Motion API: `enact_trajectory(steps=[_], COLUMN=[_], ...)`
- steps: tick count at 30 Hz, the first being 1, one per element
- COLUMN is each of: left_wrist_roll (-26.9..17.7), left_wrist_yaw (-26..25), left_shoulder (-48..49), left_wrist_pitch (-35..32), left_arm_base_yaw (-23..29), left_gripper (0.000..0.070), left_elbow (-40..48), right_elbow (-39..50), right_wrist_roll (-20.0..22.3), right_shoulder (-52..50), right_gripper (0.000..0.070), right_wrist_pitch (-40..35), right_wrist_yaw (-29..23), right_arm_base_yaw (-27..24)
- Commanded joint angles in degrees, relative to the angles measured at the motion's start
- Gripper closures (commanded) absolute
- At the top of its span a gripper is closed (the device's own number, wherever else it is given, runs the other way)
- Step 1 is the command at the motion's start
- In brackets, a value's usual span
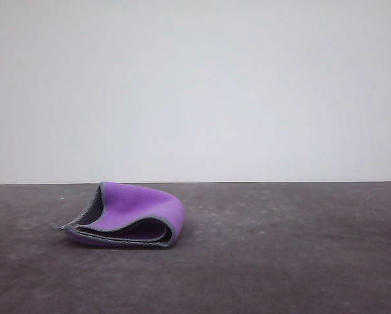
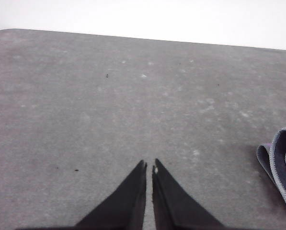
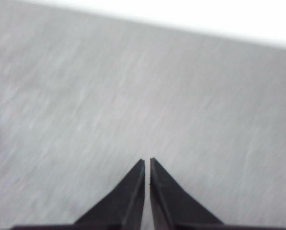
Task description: Fold clothes
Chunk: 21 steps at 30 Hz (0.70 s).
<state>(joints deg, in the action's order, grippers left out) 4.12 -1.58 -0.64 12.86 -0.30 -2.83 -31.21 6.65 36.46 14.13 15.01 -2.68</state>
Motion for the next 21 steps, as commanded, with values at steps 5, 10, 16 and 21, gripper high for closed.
enact_trajectory(steps=[5, 10, 16, 21], left_wrist_roll=[0.28, 0.28, 0.28, 0.28], left_wrist_yaw=[0.13, 0.13, 0.13, 0.13], left_shoulder=[0.02, 0.02, 0.02, 0.02], left_wrist_pitch=[0.42, 0.42, 0.42, 0.42], left_arm_base_yaw=[-0.11, -0.11, -0.11, -0.11], left_gripper=[0.0677, 0.0677, 0.0677, 0.0677], left_elbow=[1.05, 1.05, 1.05, 1.05], right_elbow=[15.52, 23.69, 28.26, 30.56], right_wrist_roll=[-1.73, -2.48, -3.69, -5.94], right_shoulder=[-16.44, -27.17, -33.11, -35.8], right_gripper=[0.0684, 0.0684, 0.0684, 0.0684], right_wrist_pitch=[-5.72, -5.99, -5.96, -4.49], right_wrist_yaw=[-3.88, -8.35, -11.04, -11.25], right_arm_base_yaw=[0.05, 0.84, 2.36, 2.68])
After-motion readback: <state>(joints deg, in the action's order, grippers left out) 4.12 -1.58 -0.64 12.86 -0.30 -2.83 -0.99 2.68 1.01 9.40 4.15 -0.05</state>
